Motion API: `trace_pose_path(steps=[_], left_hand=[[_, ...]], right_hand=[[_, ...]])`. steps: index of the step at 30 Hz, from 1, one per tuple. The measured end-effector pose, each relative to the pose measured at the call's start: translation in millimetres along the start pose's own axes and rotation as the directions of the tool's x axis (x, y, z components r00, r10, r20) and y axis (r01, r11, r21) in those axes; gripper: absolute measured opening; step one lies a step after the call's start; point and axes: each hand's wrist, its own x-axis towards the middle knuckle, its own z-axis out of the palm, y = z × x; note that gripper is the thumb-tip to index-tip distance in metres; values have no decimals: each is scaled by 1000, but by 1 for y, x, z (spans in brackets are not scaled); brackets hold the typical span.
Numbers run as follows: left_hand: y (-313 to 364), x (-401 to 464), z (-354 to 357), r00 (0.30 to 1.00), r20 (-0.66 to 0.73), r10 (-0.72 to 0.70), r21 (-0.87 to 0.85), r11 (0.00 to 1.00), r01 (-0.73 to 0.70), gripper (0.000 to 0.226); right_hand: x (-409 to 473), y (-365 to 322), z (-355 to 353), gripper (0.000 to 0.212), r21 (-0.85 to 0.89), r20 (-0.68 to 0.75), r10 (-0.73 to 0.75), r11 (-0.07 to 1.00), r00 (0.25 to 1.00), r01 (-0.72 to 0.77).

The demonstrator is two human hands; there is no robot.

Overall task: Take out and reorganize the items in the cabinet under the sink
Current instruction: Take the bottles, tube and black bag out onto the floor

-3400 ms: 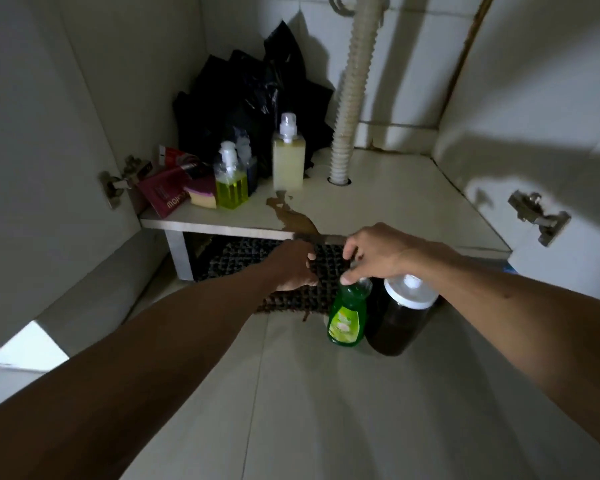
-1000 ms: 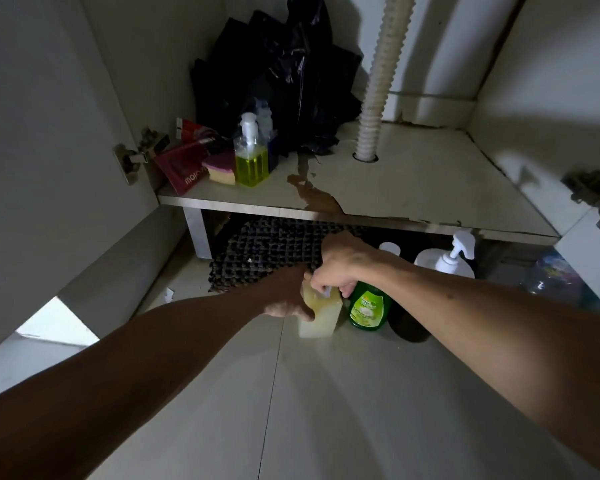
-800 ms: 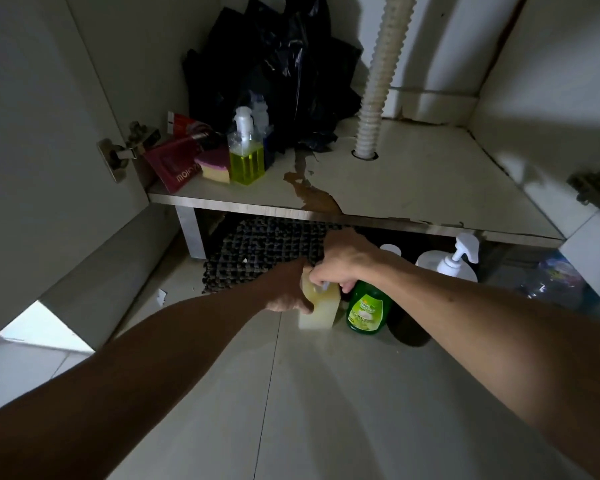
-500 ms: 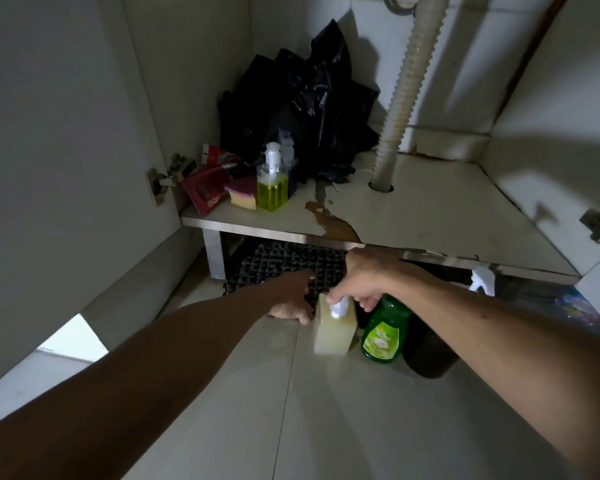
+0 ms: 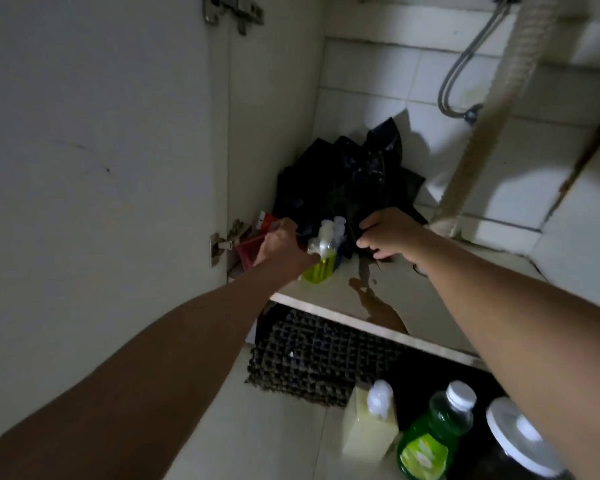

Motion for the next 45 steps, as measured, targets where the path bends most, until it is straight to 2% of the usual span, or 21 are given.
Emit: trace_pose_path(steps=[3, 6, 9, 14, 18, 21, 26, 28, 30, 32, 36, 38, 41, 45], left_hand=[[0, 17, 16, 999, 11, 42, -29, 999, -42, 69], [1, 26, 29, 998, 39, 56, -11, 998, -55, 62], [1, 34, 38, 997, 67, 29, 77, 996, -34, 59], [4, 34, 38, 999, 41, -31, 69, 997, 28, 51], [6, 21, 35, 1000, 27, 14, 54, 998, -16, 49], [6, 8, 30, 999, 16, 50, 47, 998, -50, 53], [1, -11, 7, 998, 30, 56, 105, 993, -59, 51], [-1, -22, -5, 996, 34, 82, 132, 988, -85, 45], [-6, -36, -16, 993, 47, 110, 162, 980, -116, 50], [-12, -49, -25, 987, 112, 113, 180, 975, -132, 59], [-27, -78, -32, 947, 321, -14, 234, 970, -64, 80], [-34, -95, -27, 925, 374, -65, 274, 961, -44, 76], [-45, -120, -12, 885, 446, -135, 251, 968, 21, 70], [-51, -149, 14, 823, 558, -107, 241, 970, -37, 57]], right_hand=[[30, -4, 11, 51, 68, -33, -77, 995, 996, 79], [44, -5, 23, 70, 20, 88, -138, 990, 986, 137], [51, 1, 33, 84, 84, 122, -188, 980, 975, 179], [54, 19, 31, 69, -51, 63, -251, 966, 966, 254], [40, 37, 28, 52, -56, 7, -267, 962, 964, 267], [23, 46, 22, 50, -9, -42, -269, 963, 962, 269], [-11, 49, 8, 56, 97, 34, -297, 951, 954, 293], [-31, 45, 4, 52, 132, 106, -303, 948, 947, 289], [-52, 41, 4, 44, 111, 199, -292, 955, 935, 275], [-70, 39, 9, 40, 75, 276, -282, 959, 919, 272], [-101, 41, 31, 37, -38, 383, -266, 952, 885, 303], [-113, 45, 45, 41, -129, 422, -252, 934, 871, 333], [-128, 53, 67, 45, -305, 488, -245, 852, 838, 426], [-157, 70, 86, 44, -358, 578, -220, 797, 786, 486]])
